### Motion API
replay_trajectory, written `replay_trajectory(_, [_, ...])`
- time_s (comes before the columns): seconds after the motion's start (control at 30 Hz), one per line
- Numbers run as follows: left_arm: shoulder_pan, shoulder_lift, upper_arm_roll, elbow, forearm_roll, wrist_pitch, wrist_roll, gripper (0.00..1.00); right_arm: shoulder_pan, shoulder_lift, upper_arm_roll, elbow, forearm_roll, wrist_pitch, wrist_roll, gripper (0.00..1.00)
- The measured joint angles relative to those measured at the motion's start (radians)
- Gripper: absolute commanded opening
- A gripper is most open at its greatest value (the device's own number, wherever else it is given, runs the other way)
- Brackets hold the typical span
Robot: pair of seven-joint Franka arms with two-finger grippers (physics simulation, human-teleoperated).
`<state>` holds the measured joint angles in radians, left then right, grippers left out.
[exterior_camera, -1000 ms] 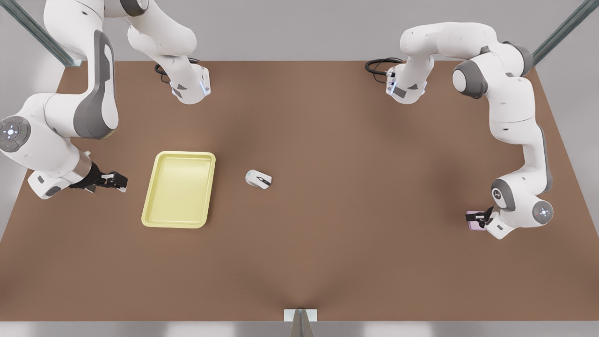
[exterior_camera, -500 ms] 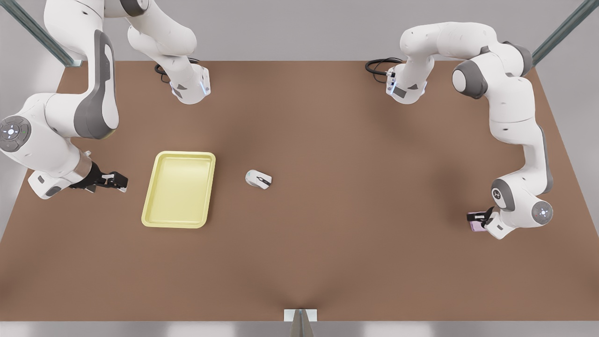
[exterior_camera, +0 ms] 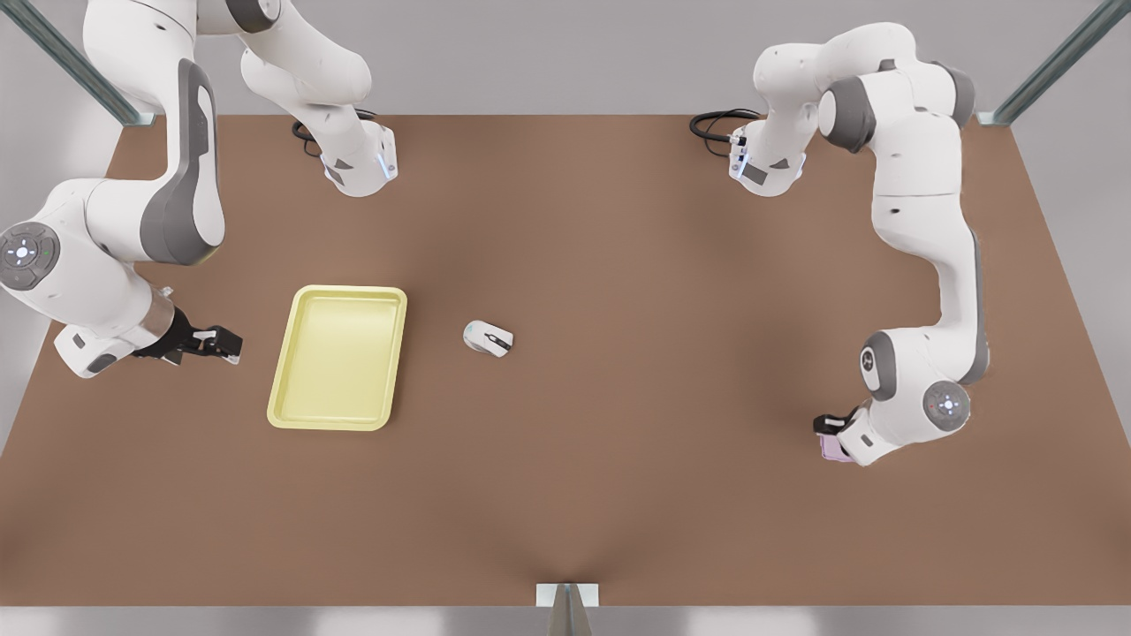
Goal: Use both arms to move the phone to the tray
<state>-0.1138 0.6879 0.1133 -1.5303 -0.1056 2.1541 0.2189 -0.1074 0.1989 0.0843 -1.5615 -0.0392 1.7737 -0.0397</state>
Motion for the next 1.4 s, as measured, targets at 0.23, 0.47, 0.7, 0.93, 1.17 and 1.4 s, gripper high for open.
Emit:
replay_trajectory(0.23, [-0.326, 0.019, -0.026, 0.091, -0.005, -0.013, -0.198, 0.67, 0.000, 0.003, 0.000, 0.008, 0.000, -0.001, -0.002, 1.00])
replay_trajectory(0.47, [-0.561, 0.223, -0.009, 0.441, -0.027, -0.099, -0.480, 0.67, -0.008, 0.008, -0.001, 0.008, -0.001, -0.003, -0.004, 1.00])
replay_trajectory(0.7, [-0.669, 0.375, -0.014, 0.571, -0.043, -0.075, -0.743, 0.67, -0.011, 0.025, -0.002, 0.026, -0.002, -0.001, -0.003, 1.00])
replay_trajectory(0.93, [-0.684, 0.424, -0.017, 0.579, -0.060, 0.016, -0.948, 0.68, -0.009, 0.057, -0.001, 0.043, -0.003, 0.005, -0.005, 1.00])
replay_trajectory(1.17, [-0.689, 0.430, -0.027, 0.576, -0.066, 0.041, -1.045, 0.99, -0.011, 0.064, 0.003, 0.045, -0.003, 0.001, -0.008, 1.00])
replay_trajectory(1.4, [-0.639, 0.325, -0.040, 0.570, -0.068, -0.054, -1.032, 0.99, -0.012, 0.067, 0.003, 0.047, -0.003, -0.002, -0.010, 1.00])
